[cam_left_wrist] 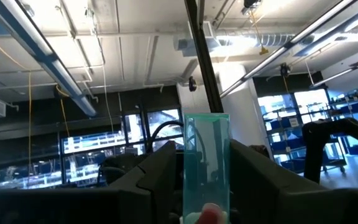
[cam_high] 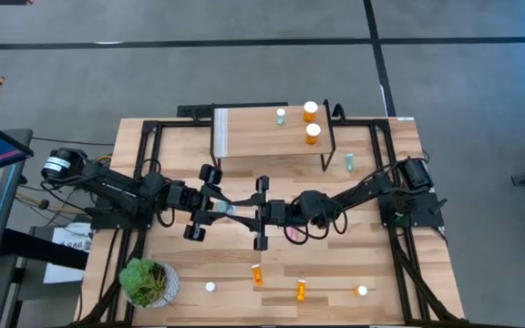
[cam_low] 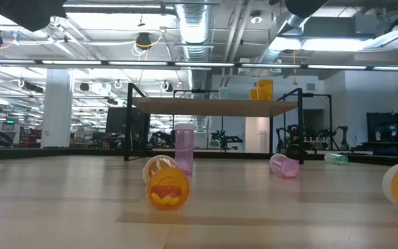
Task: Pick and place medicine bottles onto shelf by color
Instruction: Put the left small blue pill bottle on the shelf aligned with the other small blue pill bottle
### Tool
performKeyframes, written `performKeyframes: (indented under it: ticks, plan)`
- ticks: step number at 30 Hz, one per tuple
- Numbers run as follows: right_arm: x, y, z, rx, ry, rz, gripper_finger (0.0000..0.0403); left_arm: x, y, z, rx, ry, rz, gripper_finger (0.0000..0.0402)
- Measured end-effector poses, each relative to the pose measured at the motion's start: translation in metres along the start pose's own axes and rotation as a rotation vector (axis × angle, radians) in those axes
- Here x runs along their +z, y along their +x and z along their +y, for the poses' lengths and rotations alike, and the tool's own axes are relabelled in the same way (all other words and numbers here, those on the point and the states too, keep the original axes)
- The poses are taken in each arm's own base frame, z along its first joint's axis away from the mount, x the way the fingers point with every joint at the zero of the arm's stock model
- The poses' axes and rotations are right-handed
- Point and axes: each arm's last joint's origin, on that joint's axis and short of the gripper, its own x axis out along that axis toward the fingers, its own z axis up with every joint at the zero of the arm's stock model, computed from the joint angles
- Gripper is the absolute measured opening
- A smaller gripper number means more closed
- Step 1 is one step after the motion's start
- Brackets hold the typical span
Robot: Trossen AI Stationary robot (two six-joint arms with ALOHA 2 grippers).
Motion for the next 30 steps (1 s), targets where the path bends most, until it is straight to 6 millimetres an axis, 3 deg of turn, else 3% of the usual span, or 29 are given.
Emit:
performKeyframes:
  ticks: [13, 22, 30]
  plan:
    - [-0.005, 0.0, 0.001, -0.015, -0.012, 0.054, 0.0125, 0.0, 0.0, 0.001, 0.019, 0.0, 0.006, 0.0212]
    - [-0.013, -0.001, 0.002, -0.043, -0.031, 0.147, 0.0127, 0.02, -0.005, 0.003, 0.014, 0.018, 0.044, 0.0218]
    - [-0.023, -0.004, 0.007, -0.088, -0.064, 0.273, 0.0128, 0.035, -0.019, 0.005, 0.076, 0.011, 0.229, 0.0215]
